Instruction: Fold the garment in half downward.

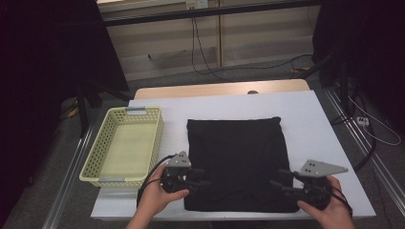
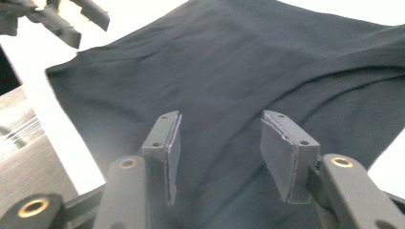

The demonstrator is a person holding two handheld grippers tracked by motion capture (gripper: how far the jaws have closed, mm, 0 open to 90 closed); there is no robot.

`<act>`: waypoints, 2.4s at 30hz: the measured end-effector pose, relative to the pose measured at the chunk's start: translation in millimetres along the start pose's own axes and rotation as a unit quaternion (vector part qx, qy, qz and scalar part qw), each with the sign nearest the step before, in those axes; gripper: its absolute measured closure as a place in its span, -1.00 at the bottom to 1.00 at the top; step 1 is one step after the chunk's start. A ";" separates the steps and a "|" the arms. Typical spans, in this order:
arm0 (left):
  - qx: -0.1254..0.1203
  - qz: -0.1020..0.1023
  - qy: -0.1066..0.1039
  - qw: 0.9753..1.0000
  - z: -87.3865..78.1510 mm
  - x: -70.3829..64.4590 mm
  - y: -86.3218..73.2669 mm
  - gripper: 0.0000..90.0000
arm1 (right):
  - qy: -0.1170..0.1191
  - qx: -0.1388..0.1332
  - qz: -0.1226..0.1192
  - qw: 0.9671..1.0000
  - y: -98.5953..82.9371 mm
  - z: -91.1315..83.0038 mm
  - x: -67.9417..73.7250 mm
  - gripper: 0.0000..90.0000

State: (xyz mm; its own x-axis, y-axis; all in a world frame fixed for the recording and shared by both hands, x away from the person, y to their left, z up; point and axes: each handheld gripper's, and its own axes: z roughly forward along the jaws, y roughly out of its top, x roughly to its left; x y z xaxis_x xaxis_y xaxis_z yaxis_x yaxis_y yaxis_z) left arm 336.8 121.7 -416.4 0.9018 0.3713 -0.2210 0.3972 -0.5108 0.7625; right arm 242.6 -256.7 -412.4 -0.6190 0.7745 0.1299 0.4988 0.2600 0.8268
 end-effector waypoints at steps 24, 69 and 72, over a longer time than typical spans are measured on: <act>-0.007 -0.022 0.040 0.999 36.8 72.0 33.5 -0.37 | -0.138 0.018 0.067 0.988 52.0 99.7 -151.7 0.22; -0.014 -0.078 0.139 0.987 42.6 153.4 73.2 -0.35 | -0.132 0.030 0.101 0.986 63.6 109.1 -179.7 0.03; -0.012 -0.086 0.153 0.984 47.4 165.6 73.3 -0.35 | -0.122 0.036 0.107 0.986 60.7 121.1 -186.2 0.03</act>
State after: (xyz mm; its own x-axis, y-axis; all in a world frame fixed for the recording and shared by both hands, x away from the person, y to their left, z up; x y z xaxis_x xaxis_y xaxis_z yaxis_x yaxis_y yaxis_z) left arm 523.3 109.0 -425.9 0.7273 0.6681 -0.1570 0.5312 -0.4032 0.7452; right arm 461.7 -315.3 -452.7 -0.3356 0.9294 0.1538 0.6488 0.1097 0.7530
